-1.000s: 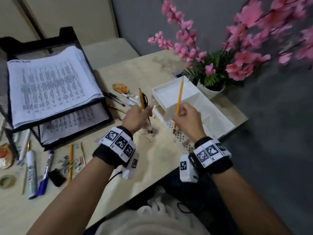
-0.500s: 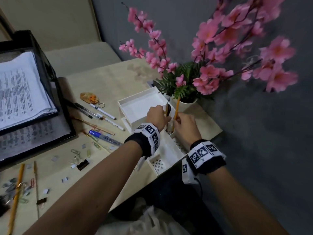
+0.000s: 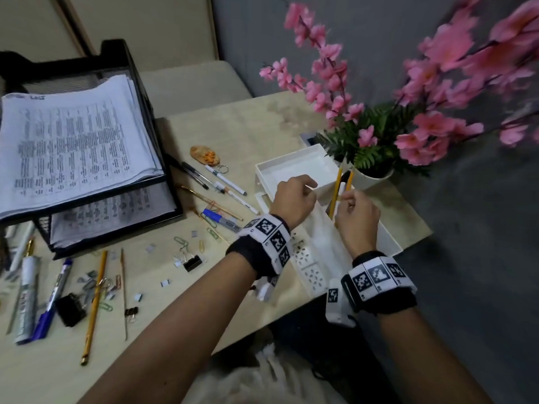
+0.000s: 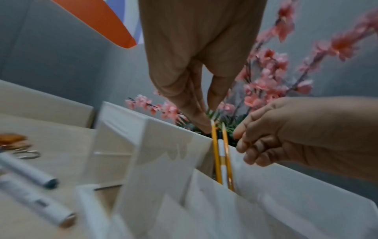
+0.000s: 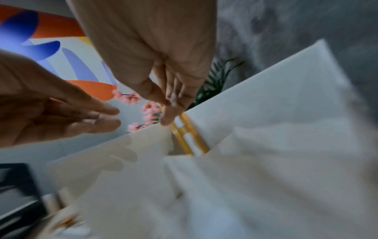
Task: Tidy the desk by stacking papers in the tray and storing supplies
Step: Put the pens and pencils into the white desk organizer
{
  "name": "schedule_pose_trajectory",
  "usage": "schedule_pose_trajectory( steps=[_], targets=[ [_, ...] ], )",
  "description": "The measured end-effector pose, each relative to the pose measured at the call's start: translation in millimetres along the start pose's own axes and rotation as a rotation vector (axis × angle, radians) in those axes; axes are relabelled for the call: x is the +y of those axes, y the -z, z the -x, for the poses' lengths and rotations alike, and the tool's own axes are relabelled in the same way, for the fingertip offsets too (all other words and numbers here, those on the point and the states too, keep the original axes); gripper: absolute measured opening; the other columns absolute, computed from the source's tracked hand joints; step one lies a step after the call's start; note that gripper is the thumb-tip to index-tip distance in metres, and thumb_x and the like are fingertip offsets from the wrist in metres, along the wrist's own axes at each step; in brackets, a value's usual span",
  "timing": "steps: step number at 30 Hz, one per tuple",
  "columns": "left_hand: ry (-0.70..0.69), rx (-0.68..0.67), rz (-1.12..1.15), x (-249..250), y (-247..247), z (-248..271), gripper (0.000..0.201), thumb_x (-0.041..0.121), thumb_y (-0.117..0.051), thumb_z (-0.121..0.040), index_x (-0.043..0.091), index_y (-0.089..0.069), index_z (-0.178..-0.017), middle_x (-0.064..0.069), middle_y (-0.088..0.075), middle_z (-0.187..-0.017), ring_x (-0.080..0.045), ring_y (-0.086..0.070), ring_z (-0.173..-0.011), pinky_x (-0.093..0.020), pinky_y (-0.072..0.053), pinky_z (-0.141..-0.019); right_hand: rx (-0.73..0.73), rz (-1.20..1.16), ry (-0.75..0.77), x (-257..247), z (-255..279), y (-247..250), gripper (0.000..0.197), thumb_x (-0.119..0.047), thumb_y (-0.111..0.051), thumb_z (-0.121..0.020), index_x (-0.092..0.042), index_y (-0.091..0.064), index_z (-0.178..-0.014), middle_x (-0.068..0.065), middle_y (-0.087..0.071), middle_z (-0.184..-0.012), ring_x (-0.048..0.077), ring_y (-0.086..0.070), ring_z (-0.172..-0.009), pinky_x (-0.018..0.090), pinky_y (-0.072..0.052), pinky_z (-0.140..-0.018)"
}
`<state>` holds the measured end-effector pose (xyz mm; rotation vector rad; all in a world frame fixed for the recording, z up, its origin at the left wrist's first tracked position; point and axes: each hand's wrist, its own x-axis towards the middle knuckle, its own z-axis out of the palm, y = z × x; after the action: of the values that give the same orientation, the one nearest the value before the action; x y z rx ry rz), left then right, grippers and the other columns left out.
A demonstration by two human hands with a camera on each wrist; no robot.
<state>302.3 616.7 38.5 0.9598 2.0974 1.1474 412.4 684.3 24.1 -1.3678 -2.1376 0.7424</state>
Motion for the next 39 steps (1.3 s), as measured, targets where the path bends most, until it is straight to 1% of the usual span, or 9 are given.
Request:
schedule_pose_trajectory(
  steps=[6,10,16,21,23,25,29,34,39],
  targets=[
    [0.192,0.176,0.124,-71,69,26,0.016,0.005,-0.048,-0.088,0.009,-0.064,-0.086,-0.009,-0.066,-0.073,-0.013,-0.059,-0.056,-0.018,-0.05,-0.055,-0.288,-0.086,0.223,-56,54,-62,0.012,0.0,-0.048,-0.085,0.001,-0.06,-0.087,0.008,-0.057,-0.072,0.022,-0.05,-0.069,0.029,-0.038,-0.066],
    [0.41,0.263,0.17,-133,102,37,0.029,0.005,-0.048,-0.088,0.018,-0.056,-0.063,0.003,-0.061,-0.049,-0.012,-0.057,-0.051,-0.022,-0.047,-0.061,-0.574,0.172,0.273,-62,62,-117,0.02,-0.001,-0.044,-0.088,0.001,-0.06,-0.1,0.02,-0.063,-0.102,0.032,-0.059,-0.095,0.036,-0.049,-0.08],
    [0.619,0.271,0.408,-162,118,43,0.031,0.0,-0.043,-0.091,0.009,-0.051,-0.063,0.005,-0.052,-0.029,0.0,-0.045,-0.024,-0.008,-0.031,-0.03,-0.653,0.427,0.302,-54,56,-146,0.025,-0.008,-0.052,-0.089,0.001,-0.056,-0.111,0.018,-0.055,-0.119,0.031,-0.049,-0.113,0.036,-0.042,-0.093],
    [0.654,0.093,0.682,-147,116,33,0.028,0.029,-0.05,-0.094,0.012,-0.051,-0.072,-0.003,-0.052,-0.063,-0.011,-0.048,-0.046,-0.017,-0.034,-0.041,-0.73,-0.046,0.072,-75,73,-144,0.013,-0.008,-0.056,-0.089,-0.002,-0.065,-0.096,0.009,-0.063,-0.093,0.022,-0.059,-0.081,0.032,-0.053,-0.071],
    [0.646,0.155,0.809,-144,119,28,0.03,0.024,-0.045,-0.096,0.011,-0.048,-0.069,-0.006,-0.049,-0.066,-0.014,-0.048,-0.05,-0.02,-0.04,-0.047,-0.878,-0.125,0.076,-88,76,-143,0.015,-0.008,-0.057,-0.089,0.0,-0.067,-0.097,0.009,-0.063,-0.088,0.019,-0.057,-0.075,0.021,-0.047,-0.061],
    [0.663,0.26,1.02,-144,129,27,0.032,0.016,-0.037,-0.099,0.01,-0.039,-0.068,-0.006,-0.047,-0.058,-0.014,-0.047,-0.042,-0.02,-0.043,-0.043,-0.798,-0.132,0.095,-95,68,-151,0.016,-0.006,-0.056,-0.089,0.001,-0.068,-0.097,0.013,-0.067,-0.094,0.02,-0.06,-0.082,0.025,-0.051,-0.07],
    [0.632,0.372,0.843,-156,158,30,0.032,0.019,-0.04,-0.099,0.011,-0.044,-0.069,0.003,-0.05,-0.04,-0.003,-0.038,-0.026,-0.013,-0.033,-0.033,-0.43,0.194,0.138,-99,28,-177,0.023,0.0,-0.046,-0.09,0.001,-0.059,-0.108,0.018,-0.054,-0.116,0.031,-0.051,-0.108,0.04,-0.046,-0.092],
    [0.684,0.333,0.66,-174,172,37,0.015,-0.003,-0.048,-0.09,0.006,-0.058,-0.085,-0.003,-0.051,-0.065,0.001,-0.037,-0.025,-0.011,-0.031,-0.03,-0.457,0.539,0.233,-88,8,-193,0.021,0.003,-0.052,-0.086,0.005,-0.056,-0.106,0.022,-0.059,-0.111,0.035,-0.054,-0.106,0.04,-0.046,-0.087],
    [0.68,0.188,1.007,-170,164,38,0.016,0.004,-0.041,-0.096,0.005,-0.056,-0.094,-0.006,-0.06,-0.061,-0.015,-0.061,-0.056,-0.031,-0.05,-0.066,-0.467,0.27,0.079,-87,21,-182,0.015,0.002,-0.054,-0.087,0.007,-0.058,-0.101,0.02,-0.06,-0.101,0.033,-0.059,-0.097,0.038,-0.051,-0.078]
  ],
)
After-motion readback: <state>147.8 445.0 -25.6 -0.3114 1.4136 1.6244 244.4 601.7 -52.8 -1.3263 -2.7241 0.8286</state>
